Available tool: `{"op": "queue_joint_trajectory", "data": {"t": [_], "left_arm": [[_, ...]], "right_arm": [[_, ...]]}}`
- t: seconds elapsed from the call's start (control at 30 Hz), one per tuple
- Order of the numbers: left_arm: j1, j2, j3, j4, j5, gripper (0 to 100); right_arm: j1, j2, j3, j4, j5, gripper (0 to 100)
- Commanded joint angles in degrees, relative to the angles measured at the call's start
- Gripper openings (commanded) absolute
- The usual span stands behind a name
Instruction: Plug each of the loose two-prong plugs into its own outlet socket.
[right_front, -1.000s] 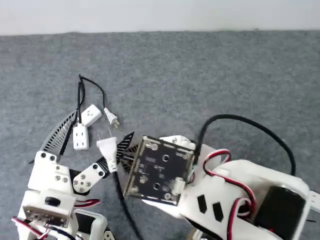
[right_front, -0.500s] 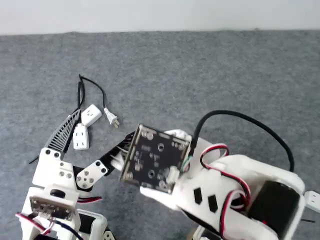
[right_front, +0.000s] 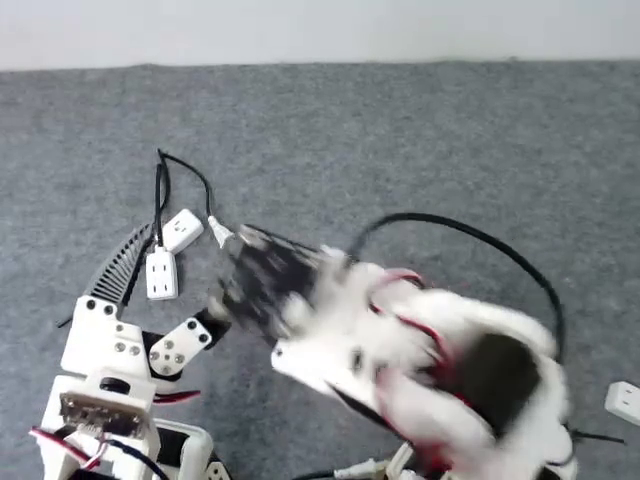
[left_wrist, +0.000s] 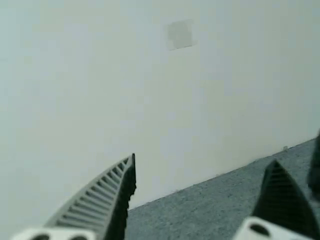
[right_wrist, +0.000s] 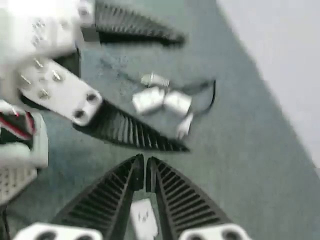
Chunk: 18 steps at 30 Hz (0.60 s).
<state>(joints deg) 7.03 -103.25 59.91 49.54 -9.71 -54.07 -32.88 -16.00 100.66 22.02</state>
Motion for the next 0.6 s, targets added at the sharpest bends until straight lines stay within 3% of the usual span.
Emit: {"op": "queue_joint_trajectory", "data": {"t": [0.0,0.2,0.37,0.57], "left_arm": [[-4.8,-0.1,4.4,-0.4,-1.3,37],[-11.6,-0.2,17.8,-0.8,-1.4,37],[-11.2,-0.4,26.1,-6.7,-1.1,37],[-1.0,-0.4,30.8,-8.8,0.9,37]], "right_arm": [[5.9,0.1,10.5,-1.8,-0.6,1.0],[10.3,0.2,32.7,-8.5,0.0,11.4],[12.0,-2.0,45.8,-19.2,0.7,5.3],[14.1,-2.6,52.6,-33.7,0.7,4.1]]}}
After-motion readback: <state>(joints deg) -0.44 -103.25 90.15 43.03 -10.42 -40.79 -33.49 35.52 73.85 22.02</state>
